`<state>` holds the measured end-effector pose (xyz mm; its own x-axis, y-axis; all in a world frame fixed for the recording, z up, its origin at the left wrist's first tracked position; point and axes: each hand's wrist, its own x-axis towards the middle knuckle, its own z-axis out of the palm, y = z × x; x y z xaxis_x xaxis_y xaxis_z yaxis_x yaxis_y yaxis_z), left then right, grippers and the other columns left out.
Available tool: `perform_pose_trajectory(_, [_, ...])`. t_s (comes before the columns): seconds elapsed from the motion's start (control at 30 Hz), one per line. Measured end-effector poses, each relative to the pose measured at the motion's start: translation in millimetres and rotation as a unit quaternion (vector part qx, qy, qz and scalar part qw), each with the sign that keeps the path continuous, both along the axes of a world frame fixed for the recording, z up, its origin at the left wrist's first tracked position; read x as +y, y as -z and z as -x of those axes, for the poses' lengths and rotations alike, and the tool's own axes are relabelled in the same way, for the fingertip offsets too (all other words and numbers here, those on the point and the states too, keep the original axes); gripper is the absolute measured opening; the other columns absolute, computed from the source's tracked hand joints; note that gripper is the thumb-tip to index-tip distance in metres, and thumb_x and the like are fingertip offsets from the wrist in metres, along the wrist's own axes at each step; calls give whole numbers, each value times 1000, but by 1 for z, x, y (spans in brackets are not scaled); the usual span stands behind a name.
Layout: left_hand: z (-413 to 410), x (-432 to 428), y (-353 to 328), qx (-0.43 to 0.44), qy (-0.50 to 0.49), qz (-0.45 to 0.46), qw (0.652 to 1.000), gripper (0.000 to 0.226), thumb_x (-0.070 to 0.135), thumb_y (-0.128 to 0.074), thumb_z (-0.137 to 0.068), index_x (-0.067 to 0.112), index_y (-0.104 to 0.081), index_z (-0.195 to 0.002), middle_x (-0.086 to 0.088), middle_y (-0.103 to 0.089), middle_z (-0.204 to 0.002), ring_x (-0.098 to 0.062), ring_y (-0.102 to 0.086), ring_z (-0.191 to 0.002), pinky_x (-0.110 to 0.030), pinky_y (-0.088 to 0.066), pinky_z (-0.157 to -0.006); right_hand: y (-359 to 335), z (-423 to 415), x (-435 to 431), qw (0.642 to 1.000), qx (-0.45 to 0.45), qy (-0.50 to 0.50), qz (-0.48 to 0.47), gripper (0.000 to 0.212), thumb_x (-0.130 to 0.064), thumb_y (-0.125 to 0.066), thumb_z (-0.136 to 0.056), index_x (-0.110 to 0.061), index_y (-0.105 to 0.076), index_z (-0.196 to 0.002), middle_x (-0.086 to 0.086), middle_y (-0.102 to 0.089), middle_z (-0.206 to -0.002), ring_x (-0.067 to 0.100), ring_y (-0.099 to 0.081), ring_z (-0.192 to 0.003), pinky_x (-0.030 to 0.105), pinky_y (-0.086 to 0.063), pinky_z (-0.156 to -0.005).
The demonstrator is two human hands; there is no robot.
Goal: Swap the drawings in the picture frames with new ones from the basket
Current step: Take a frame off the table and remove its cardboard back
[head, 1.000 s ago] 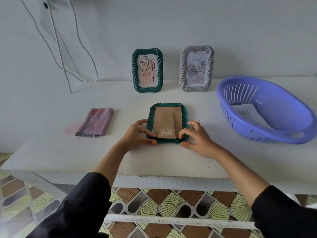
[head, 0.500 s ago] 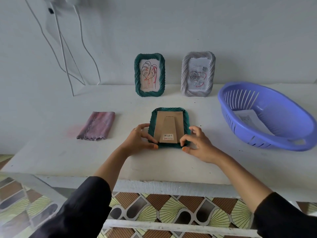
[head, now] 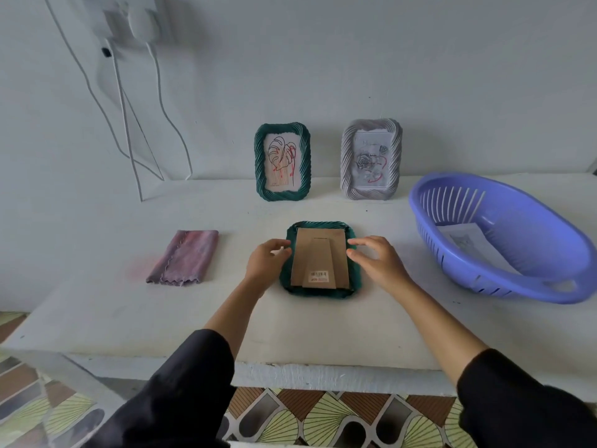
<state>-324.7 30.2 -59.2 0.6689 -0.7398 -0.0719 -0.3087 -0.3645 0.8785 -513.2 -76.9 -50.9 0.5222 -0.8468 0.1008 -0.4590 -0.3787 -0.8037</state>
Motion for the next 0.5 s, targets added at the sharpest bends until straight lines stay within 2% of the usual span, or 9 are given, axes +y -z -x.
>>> perform_pose_trajectory(0.07, [1, -8, 2, -54, 4, -28, 998, 26, 26, -55, -91, 24, -65, -114, -4, -62, -122, -29, -54, -113, -39, -46, -98, 5, -6, -2, 998, 61, 8, 9, 32, -34, -62, -84, -29, -64, -116, 0, -55, -129, 18, -47, -125, 31, -34, -102])
perform_pose_trajectory(0.17, [4, -11, 4, -97, 6, -60, 993, 25, 32, -52, -91, 32, -66, -112, 0, -60, -126, -26, -52, -115, -42, -44, -99, 12, -6, 1, 990, 124, 13, 64, 37, -39, -60, -85, -32, -60, -121, -2, -51, -135, 19, -43, -127, 32, -30, -107])
perform_pose_trajectory(0.5, [7, -9, 11, -88, -35, -24, 995, 22, 31, -53, -92, 29, -70, -105, 5, -62, -123, -20, -54, -112, -37, -46, -94, 21, -1, 0, 990, 106, 0, 92, 40, -38, -59, -86, -30, -58, -125, -2, -50, -138, 18, -41, -129, 36, -28, -110])
